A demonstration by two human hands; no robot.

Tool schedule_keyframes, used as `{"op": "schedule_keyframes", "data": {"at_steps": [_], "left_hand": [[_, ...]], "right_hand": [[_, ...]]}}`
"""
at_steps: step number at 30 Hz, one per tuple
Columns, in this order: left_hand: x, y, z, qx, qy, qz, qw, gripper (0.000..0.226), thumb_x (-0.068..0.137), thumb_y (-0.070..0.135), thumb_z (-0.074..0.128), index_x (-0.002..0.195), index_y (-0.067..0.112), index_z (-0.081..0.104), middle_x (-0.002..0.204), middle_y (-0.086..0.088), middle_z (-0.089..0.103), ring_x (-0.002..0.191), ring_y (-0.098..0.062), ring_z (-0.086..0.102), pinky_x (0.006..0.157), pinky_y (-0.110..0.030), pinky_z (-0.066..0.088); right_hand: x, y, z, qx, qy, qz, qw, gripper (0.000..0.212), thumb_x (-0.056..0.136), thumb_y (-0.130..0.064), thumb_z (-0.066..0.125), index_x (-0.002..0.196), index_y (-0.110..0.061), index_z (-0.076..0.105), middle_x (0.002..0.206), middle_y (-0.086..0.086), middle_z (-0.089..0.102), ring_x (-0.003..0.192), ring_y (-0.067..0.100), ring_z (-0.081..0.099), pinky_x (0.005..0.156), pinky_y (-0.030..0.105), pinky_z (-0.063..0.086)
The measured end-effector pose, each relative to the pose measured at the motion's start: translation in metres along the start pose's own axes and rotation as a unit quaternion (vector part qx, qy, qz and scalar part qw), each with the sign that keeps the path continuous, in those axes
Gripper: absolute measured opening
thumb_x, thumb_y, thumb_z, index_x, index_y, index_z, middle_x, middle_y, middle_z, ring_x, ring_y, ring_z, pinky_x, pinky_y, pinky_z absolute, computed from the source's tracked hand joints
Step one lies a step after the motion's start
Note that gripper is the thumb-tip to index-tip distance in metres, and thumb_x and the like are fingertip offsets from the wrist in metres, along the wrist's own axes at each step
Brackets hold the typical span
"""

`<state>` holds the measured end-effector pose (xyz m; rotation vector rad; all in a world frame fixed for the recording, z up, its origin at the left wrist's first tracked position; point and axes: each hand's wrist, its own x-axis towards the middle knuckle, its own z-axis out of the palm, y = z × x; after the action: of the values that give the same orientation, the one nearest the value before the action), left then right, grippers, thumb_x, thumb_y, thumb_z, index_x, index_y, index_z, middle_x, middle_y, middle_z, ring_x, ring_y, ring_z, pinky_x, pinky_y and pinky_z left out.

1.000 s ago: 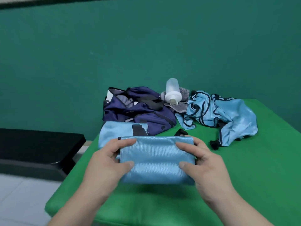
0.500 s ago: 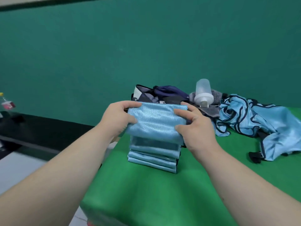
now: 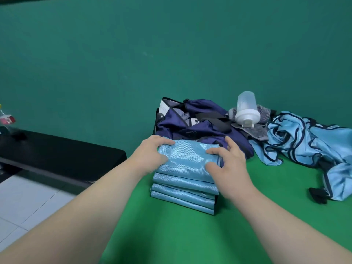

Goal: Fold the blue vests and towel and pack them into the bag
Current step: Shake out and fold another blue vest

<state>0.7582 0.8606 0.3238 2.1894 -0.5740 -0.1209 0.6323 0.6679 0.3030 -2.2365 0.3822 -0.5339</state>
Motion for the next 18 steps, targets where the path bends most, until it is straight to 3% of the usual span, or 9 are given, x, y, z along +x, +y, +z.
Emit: {"op": "schedule_keyframes", "data": {"at_steps": [2,6,9,11,15,18], "left_hand": [[0.003,-0.003,0.001,-0.002,-0.003,0.006,1.000,0.053,0.081,0.000,0.063,0.119,0.037,0.066,0.135,0.015,0.044,0.109,-0.007,0.055,0.074,-0.020,0.043],[0.002,-0.013,0.003,-0.044,-0.032,-0.004,0.999,0.050,0.085,0.008,0.068,0.119,0.045,0.066,0.137,0.018,0.040,0.096,0.009,0.052,0.078,-0.015,0.045],[0.002,-0.022,0.007,-0.077,-0.038,-0.012,0.996,0.049,0.086,0.010,0.070,0.114,0.049,0.068,0.143,0.016,0.040,0.124,-0.003,0.044,0.104,-0.025,0.036],[0.000,-0.028,0.012,-0.113,-0.039,-0.027,0.993,0.048,0.087,0.009,0.070,0.113,0.049,0.069,0.145,0.014,0.041,0.133,-0.005,0.038,0.114,-0.032,0.028],[-0.002,-0.036,0.022,-0.172,-0.048,-0.043,0.983,0.044,0.081,0.019,0.070,0.110,0.053,0.070,0.146,0.011,0.044,0.136,-0.010,0.041,0.118,-0.041,0.028],[-0.001,-0.035,0.023,-0.166,-0.049,-0.048,0.984,0.048,0.088,0.013,0.067,0.105,0.058,0.069,0.144,0.012,0.045,0.136,-0.013,0.043,0.117,-0.042,0.031]], "right_hand": [[0.002,0.003,0.002,-0.010,-0.005,-0.008,1.000,0.025,0.086,-0.036,0.071,0.109,-0.036,0.061,0.165,-0.003,0.010,0.148,0.011,0.008,0.121,0.039,0.012],[0.000,0.022,0.006,0.019,-0.013,0.008,1.000,0.027,0.083,-0.039,0.074,0.105,-0.044,0.059,0.166,-0.008,0.003,0.149,0.005,0.003,0.121,0.035,0.011],[-0.005,0.033,0.011,0.050,-0.011,0.014,0.999,0.029,0.083,-0.040,0.075,0.104,-0.050,0.058,0.165,-0.012,0.002,0.150,0.004,-0.001,0.123,0.036,0.010],[-0.007,0.035,0.016,0.067,-0.011,0.022,0.997,0.030,0.083,-0.039,0.075,0.105,-0.051,0.059,0.165,-0.014,0.002,0.151,0.003,-0.003,0.123,0.036,0.010],[-0.009,0.038,0.021,0.086,-0.006,0.030,0.996,0.033,0.083,-0.036,0.076,0.104,-0.055,0.057,0.165,-0.012,0.006,0.151,0.002,-0.002,0.120,0.030,0.011],[-0.009,0.038,0.020,0.085,-0.010,0.033,0.996,0.034,0.084,-0.036,0.075,0.105,-0.055,0.057,0.166,-0.010,0.006,0.151,0.003,-0.002,0.119,0.030,0.011]]}}
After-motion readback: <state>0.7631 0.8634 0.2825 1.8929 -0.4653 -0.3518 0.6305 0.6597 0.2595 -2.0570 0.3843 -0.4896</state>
